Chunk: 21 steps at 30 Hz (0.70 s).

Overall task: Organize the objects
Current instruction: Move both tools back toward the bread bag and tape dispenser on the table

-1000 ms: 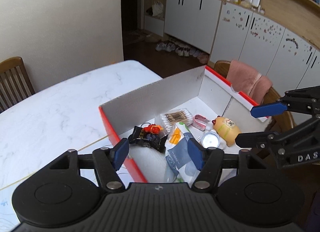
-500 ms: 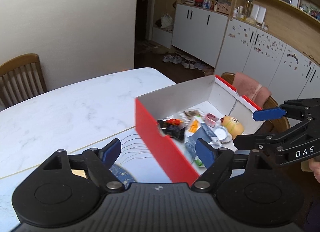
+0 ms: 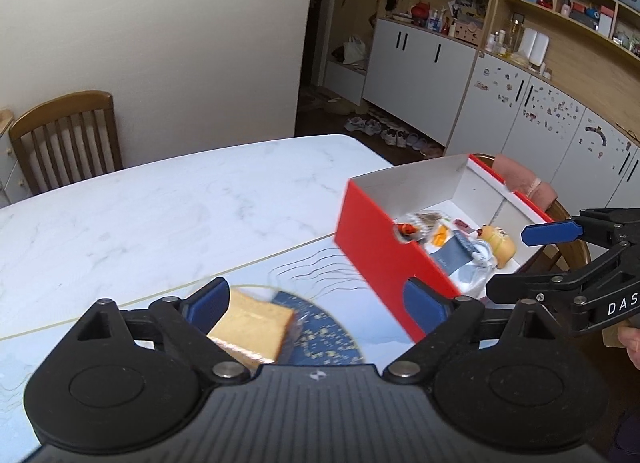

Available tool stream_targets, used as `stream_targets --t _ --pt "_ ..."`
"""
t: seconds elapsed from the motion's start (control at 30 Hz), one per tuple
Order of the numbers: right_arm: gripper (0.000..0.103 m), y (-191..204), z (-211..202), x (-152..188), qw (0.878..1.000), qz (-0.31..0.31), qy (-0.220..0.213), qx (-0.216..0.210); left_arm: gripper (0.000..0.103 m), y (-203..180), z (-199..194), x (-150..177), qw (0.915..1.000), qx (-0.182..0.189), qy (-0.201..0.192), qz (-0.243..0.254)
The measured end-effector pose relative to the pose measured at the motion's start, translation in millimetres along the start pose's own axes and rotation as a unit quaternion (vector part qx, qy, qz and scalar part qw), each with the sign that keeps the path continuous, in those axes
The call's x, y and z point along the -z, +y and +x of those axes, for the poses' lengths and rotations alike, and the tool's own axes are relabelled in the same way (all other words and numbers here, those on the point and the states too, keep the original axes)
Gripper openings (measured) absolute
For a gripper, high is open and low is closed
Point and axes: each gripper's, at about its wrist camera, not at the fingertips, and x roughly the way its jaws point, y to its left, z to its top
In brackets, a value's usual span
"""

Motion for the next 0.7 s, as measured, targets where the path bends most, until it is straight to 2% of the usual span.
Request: stream_targets --t 0.07,0.37,0.7 --pt "0.100 10.1 4.5 -1.9 1.000 -0.005 0.002 -0.002 0.102 11.7 -2.6 4.3 1.0000 0.001 0.000 -0.005" --pt "0.100 46.2 34.6 -12.1 0.999 -0.029 0.021 -0.010 0.102 55.9 -4.2 36.6 0.9999 0.002 0.011 -0.011" --pt "0.100 78.3 86.2 -22.3 0.997 -0.055 0.055 -0.028 0.102 80.2 16.0 70.7 0.9992 0.000 0.032 0.026"
